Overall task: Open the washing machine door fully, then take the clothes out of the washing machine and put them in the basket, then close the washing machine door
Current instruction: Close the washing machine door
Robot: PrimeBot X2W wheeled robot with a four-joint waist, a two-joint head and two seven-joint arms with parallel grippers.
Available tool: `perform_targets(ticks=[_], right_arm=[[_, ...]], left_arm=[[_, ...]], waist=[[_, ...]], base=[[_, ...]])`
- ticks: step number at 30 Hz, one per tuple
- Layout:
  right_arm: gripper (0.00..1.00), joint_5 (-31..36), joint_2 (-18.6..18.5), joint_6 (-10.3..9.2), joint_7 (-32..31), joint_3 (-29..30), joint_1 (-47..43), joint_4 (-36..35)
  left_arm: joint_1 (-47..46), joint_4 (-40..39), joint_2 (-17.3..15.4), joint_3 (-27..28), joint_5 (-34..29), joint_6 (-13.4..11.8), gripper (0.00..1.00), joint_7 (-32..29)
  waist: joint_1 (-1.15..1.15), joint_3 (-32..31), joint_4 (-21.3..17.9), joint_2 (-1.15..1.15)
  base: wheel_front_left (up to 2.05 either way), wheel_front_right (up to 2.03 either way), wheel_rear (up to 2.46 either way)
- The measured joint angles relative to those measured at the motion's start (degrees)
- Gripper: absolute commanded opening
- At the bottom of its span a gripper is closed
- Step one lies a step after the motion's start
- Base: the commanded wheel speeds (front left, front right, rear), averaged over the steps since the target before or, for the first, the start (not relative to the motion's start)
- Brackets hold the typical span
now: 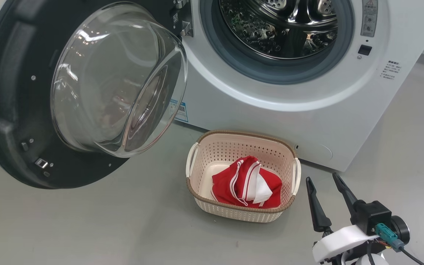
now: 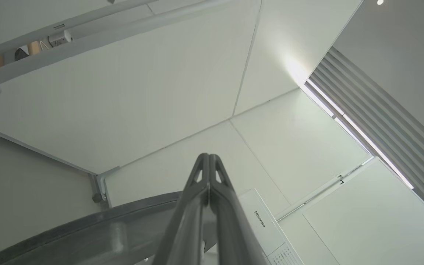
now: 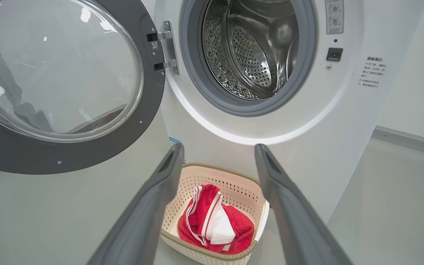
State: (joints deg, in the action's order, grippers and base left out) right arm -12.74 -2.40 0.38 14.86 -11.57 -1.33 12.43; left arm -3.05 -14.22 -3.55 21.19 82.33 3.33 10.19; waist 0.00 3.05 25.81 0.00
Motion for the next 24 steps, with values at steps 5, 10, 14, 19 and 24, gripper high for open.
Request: perform_targets(ticks=[5, 10, 14, 19, 24], right_arm=[[1.0, 0.41, 0.0, 0.05, 0.0, -0.01, 0.38, -0.01], [1.0, 0.99, -0.26, 0.08, 0.0, 0.1, 0.99, -0.05], [1.0, 1.38, -0.46, 0.14, 0.0, 0.2, 1.18, -0.04], [1.0, 1.45, -0.62, 0.46, 0.0, 0.26, 1.48, -0.02], [1.0, 1.8, -0.69, 0.76, 0.0, -0.08, 2.27, -0.01]], left_arm=[[-1.94, 3.57, -5.28, 5.35, 4.21, -1.51, 0.0, -3.2], [-4.17, 10.22, -8.39, 10.15, 11.94, -4.6, 0.0, -7.27], [-5.84, 15.47, -10.79, 11.72, 14.68, -7.28, 0.0, -10.37], [-6.5, 20.45, -13.43, 11.23, 16.26, -8.36, 0.0, -14.27], [-6.86, 23.88, -16.07, 8.26, 16.91, -8.67, 0.0, -19.2]], waist=[[0.0, 0.65, -0.23, 0.0], [0.0, 1.49, -0.64, 0.0], [0.0, 2.01, -1.06, 0.0], [0.0, 2.66, -1.44, 0.0], [0.0, 3.4, -1.82, 0.0]], base=[[0.0, 0.0, 0.0], [0.0, 0.0, 0.0], [0.0, 0.0, 0.0], [0.0, 0.0, 0.0], [0.0, 0.0, 0.0]])
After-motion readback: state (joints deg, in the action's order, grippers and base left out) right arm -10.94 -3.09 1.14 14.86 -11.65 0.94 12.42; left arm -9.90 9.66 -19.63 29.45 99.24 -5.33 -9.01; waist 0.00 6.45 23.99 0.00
